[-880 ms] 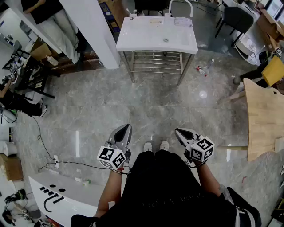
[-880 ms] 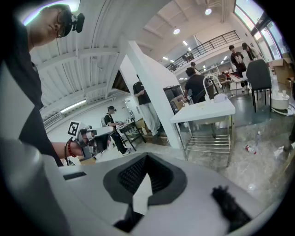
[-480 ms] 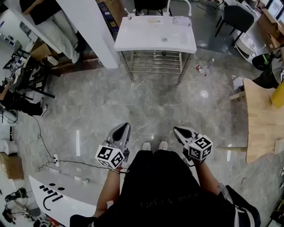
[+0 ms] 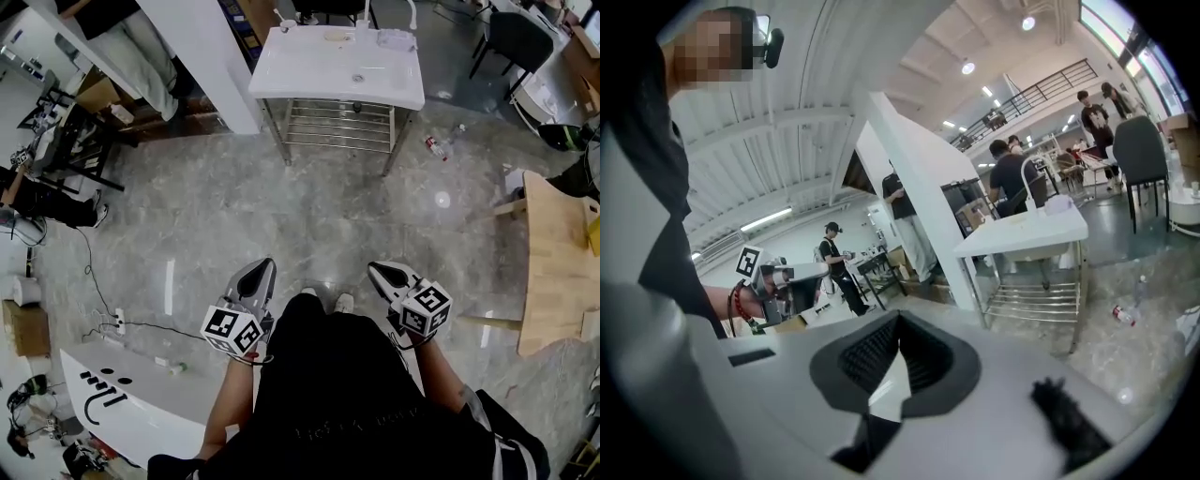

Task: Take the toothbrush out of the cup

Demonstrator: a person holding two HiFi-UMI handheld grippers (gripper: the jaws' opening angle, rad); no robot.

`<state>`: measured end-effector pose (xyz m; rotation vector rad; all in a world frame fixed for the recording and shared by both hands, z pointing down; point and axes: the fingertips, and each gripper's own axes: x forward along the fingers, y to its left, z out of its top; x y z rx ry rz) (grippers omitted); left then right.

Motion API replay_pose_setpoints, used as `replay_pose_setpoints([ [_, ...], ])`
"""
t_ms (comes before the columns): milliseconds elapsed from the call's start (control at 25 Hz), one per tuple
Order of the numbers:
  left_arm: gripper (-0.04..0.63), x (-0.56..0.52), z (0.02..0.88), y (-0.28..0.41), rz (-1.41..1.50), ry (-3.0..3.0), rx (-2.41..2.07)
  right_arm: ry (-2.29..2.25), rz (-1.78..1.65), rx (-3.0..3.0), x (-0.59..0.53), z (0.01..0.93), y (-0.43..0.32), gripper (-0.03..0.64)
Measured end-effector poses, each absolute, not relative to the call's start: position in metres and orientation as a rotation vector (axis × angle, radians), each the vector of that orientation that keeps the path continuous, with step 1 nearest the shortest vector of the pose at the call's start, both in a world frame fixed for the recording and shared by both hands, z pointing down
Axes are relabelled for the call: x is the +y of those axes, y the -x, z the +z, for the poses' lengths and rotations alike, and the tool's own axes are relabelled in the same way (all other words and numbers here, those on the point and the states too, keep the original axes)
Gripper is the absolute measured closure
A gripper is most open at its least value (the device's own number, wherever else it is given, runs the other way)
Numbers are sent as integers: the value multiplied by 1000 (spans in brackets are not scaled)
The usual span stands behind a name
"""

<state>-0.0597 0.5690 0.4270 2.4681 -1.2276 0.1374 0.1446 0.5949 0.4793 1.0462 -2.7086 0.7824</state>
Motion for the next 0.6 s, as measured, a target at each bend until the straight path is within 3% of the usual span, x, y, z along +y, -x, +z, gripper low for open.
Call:
replay_pose_setpoints([
  [600, 586, 545, 423, 30, 144, -2531, -1201, -1151, 815, -2682, 575, 488, -179, 604],
])
